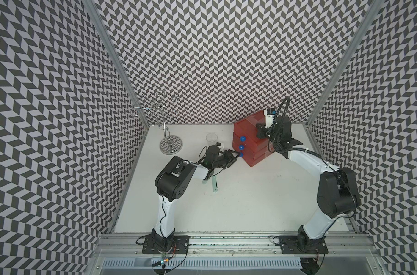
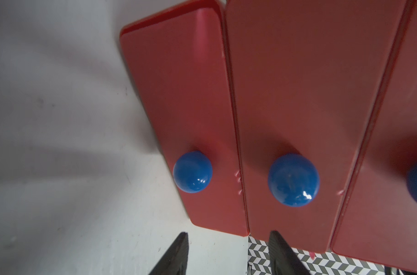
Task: Place the fruit knives into the drawer by color
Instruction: Open the drawer in the storage box.
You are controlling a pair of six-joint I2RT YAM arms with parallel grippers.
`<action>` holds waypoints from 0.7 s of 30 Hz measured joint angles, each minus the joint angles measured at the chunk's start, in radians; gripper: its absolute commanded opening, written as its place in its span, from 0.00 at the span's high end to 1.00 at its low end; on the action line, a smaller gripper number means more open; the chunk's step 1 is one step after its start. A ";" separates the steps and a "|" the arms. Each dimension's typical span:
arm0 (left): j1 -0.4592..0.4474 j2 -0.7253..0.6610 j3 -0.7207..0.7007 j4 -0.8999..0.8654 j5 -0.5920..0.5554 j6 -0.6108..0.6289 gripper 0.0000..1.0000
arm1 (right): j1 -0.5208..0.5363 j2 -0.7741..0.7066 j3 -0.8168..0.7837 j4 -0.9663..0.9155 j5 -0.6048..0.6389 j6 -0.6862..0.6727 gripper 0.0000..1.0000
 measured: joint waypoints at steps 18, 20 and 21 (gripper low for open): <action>0.006 0.083 0.050 0.044 0.003 -0.045 0.50 | 0.000 0.000 0.000 0.000 0.000 0.000 1.00; 0.006 0.092 0.053 0.052 0.003 -0.055 0.50 | 0.000 0.000 0.000 0.000 0.000 0.000 1.00; 0.006 0.097 0.057 0.053 0.003 -0.058 0.50 | 0.000 0.000 0.000 0.000 0.000 0.000 1.00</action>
